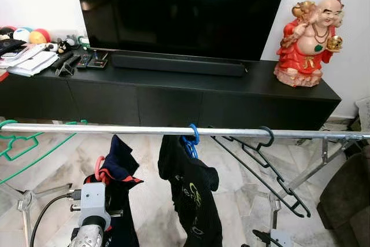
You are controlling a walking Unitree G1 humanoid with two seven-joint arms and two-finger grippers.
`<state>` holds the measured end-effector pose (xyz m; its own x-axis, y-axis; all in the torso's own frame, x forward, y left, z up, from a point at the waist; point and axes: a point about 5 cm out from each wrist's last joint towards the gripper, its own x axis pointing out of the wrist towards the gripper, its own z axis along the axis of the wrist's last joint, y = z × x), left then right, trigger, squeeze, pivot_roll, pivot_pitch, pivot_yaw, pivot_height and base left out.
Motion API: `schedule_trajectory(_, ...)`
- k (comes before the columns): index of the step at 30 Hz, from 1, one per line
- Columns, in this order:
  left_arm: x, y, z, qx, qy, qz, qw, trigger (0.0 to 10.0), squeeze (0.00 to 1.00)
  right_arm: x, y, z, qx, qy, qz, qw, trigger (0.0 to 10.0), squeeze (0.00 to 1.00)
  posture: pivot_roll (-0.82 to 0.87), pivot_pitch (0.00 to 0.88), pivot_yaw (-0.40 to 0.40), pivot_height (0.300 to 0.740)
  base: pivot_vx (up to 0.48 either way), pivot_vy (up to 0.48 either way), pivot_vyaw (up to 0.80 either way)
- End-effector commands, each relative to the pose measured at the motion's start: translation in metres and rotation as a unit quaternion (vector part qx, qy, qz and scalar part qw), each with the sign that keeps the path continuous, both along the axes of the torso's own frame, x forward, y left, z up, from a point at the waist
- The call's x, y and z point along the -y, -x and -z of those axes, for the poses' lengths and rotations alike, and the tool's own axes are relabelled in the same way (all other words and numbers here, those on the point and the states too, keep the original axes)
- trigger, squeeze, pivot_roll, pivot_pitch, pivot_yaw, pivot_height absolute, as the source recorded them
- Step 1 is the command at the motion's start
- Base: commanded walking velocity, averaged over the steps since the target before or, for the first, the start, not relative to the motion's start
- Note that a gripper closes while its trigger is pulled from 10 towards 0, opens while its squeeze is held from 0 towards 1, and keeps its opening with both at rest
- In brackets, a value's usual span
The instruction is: Hang hanger
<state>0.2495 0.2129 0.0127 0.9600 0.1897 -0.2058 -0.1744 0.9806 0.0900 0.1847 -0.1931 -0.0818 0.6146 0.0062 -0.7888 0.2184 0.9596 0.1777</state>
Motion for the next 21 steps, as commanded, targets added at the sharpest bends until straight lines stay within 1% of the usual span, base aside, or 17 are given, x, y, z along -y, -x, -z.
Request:
schedule_trajectory(1, 0.000, -0.003, -0.006, 0.016, -0.008, 0.005, 1.000, 10.0, 0.00, 0.003, 0.001, 0.000, -0.003, 0.002, 0.003, 1.000, 10.0, 0.00, -0.01, 0.028, -0.055, 0.740, 0.000, 0.000, 0.00)
schedule_trajectory(7, 0.000, -0.003, -0.006, 0.016, -0.008, 0.005, 1.000, 10.0, 0.00, 0.003, 0.001, 0.000, -0.003, 0.002, 0.003, 1.000, 10.0, 0.00, -0.01, 0.028, -0.055, 0.740, 0.000, 0.000, 0.00)
schedule_trajectory(8, -0.001, 0.000, -0.006, 0.021, -0.014, 0.005, 1.000, 10.0, 0.00, 0.003, 0.001, 0.000, -0.004, 0.003, 0.002, 1.000, 10.0, 0.00, -0.01, 0.028, -0.055, 0.740, 0.000, 0.000, 0.00)
schedule_trajectory(9, -0.010, 0.007, -0.014, 0.054, -0.054, -0.039, 0.996, 10.0, 0.00, 0.004, 0.002, 0.000, -0.007, 0.007, -0.014, 1.000, 10.0, 0.00, -0.01, 0.031, -0.072, 0.740, 0.000, 0.000, 0.00)
schedule_trajectory(10, -0.010, 0.007, -0.014, 0.054, -0.054, -0.039, 0.996, 10.0, 0.00, 0.004, 0.002, 0.000, -0.007, 0.007, -0.014, 1.000, 10.0, 0.00, -0.01, 0.031, -0.072, 0.740, 0.000, 0.000, 0.00)
schedule_trajectory(11, -0.021, 0.017, -0.025, 0.099, -0.096, -0.094, 0.986, 10.0, 0.00, 0.005, 0.002, 0.000, -0.011, 0.012, -0.033, 0.999, 10.0, 0.00, -0.01, 0.029, -0.071, 0.740, 0.000, 0.000, 0.00)
schedule_trajectory(12, -0.022, 0.019, -0.026, 0.103, -0.102, -0.102, 0.984, 10.0, 0.00, 0.005, 0.002, 0.000, -0.012, 0.012, -0.037, 0.999, 10.0, 0.00, -0.01, 0.026, -0.071, 0.740, 0.000, 0.000, 0.00)
schedule_trajectory(21, -0.019, 0.019, -0.025, 0.102, -0.104, -0.088, 0.985, 10.0, 0.00, 0.004, 0.003, 0.001, -0.014, 0.009, -0.038, 0.999, 10.0, 0.00, -0.01, 0.014, -0.064, 0.740, 0.000, 0.000, 0.00)
